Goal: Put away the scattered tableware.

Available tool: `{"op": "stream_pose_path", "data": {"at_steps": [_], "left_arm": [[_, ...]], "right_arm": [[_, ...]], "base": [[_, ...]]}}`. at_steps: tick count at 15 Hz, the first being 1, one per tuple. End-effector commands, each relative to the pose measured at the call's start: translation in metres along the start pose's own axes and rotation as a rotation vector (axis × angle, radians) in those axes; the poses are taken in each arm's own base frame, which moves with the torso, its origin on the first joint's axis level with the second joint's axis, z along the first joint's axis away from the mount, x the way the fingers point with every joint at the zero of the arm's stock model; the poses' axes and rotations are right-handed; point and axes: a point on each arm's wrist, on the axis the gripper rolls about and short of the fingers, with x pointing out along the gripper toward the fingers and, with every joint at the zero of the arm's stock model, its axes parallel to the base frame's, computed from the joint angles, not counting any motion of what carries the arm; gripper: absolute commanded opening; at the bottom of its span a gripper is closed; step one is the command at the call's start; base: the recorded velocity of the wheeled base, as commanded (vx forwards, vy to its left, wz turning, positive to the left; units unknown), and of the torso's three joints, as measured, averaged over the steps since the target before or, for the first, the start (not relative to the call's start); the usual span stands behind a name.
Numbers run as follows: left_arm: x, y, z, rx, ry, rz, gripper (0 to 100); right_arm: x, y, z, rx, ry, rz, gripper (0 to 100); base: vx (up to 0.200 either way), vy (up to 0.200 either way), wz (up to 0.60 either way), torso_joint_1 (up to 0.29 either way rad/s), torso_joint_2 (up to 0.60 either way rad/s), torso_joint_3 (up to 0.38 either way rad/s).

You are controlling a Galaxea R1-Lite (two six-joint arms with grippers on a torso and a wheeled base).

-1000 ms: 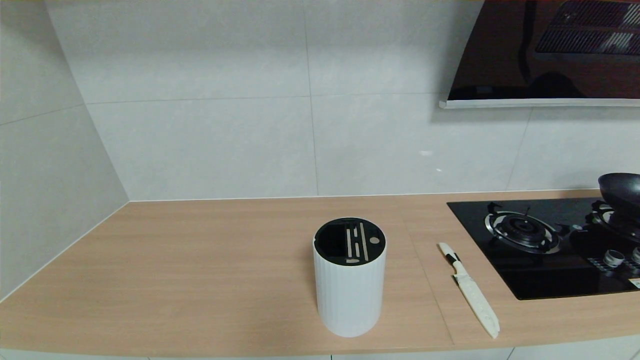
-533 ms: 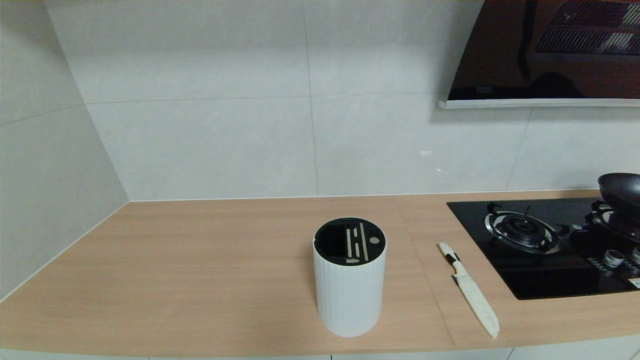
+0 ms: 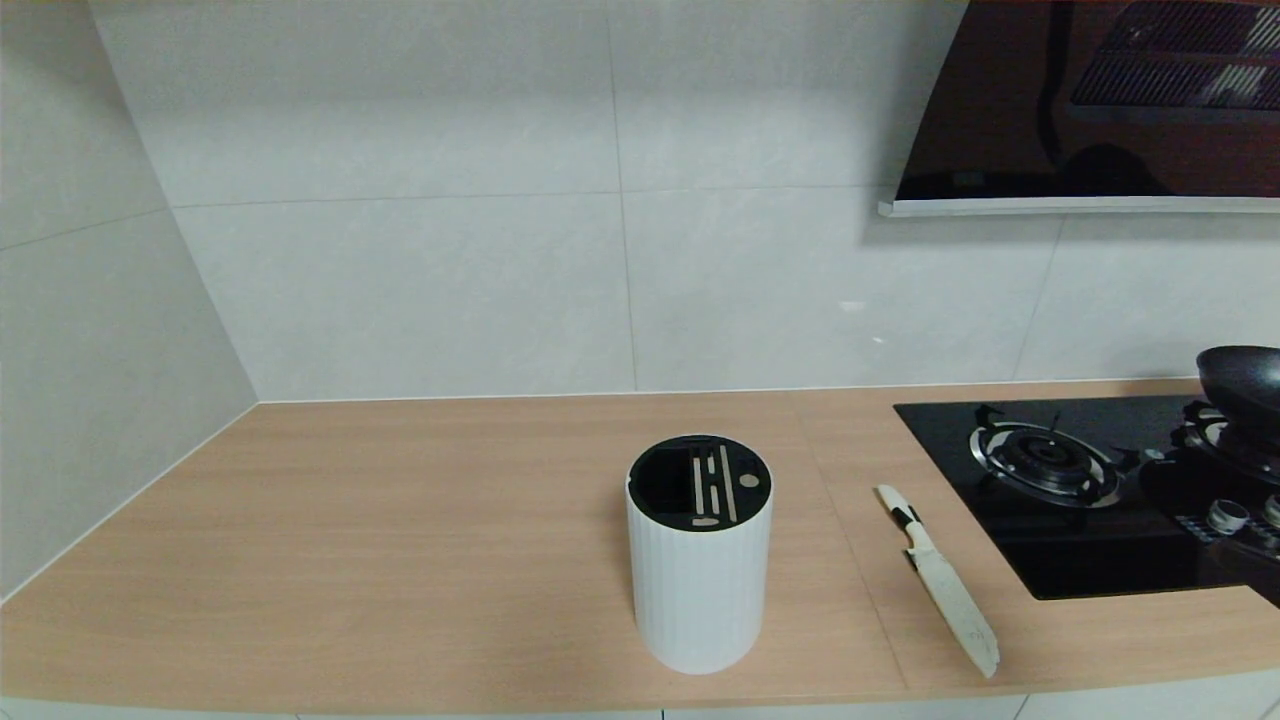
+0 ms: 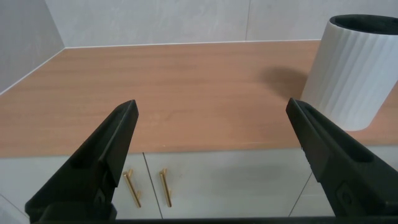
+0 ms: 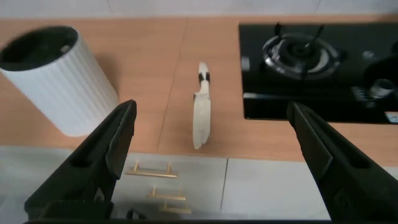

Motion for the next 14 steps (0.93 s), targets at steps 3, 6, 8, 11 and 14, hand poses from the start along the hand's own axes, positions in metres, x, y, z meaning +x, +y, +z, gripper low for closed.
{"op": "stream_pose_path", "data": {"at_steps": [3,6,8,11,14], "left_arm": [[0.0,0.0,0.0,0.0,0.0,0.0,100],[0.0,0.0,0.0,0.0,0.0,0.0,100],[0.0,0.0,0.0,0.0,0.0,0.0,100],[0.0,0.0,0.0,-0.001,0.0,0.0,100],[0.0,0.0,0.0,0.0,0.0,0.0,100]], "right_arm": [[0.1,0.0,-0.011,-0.008,0.256,0.022,100],[0.141,0.005,-0.023,-0.019,0.308,0.025,100],[0.172,0.011,-0.034,-0.048,0.318,-0.038,100],[0.209,0.021,-0.052,-0.077,0.351,-0.06,100],[0.22,0.026,-0.064,-0.079,0.381,-0.047,100]], "base": [[0.0,0.0,0.0,0.0,0.0,0.0],[0.0,0.0,0.0,0.0,0.0,0.0],[0.0,0.0,0.0,0.0,0.0,0.0],[0.0,0.0,0.0,0.0,0.0,0.0],[0.0,0.0,0.0,0.0,0.0,0.0]]}}
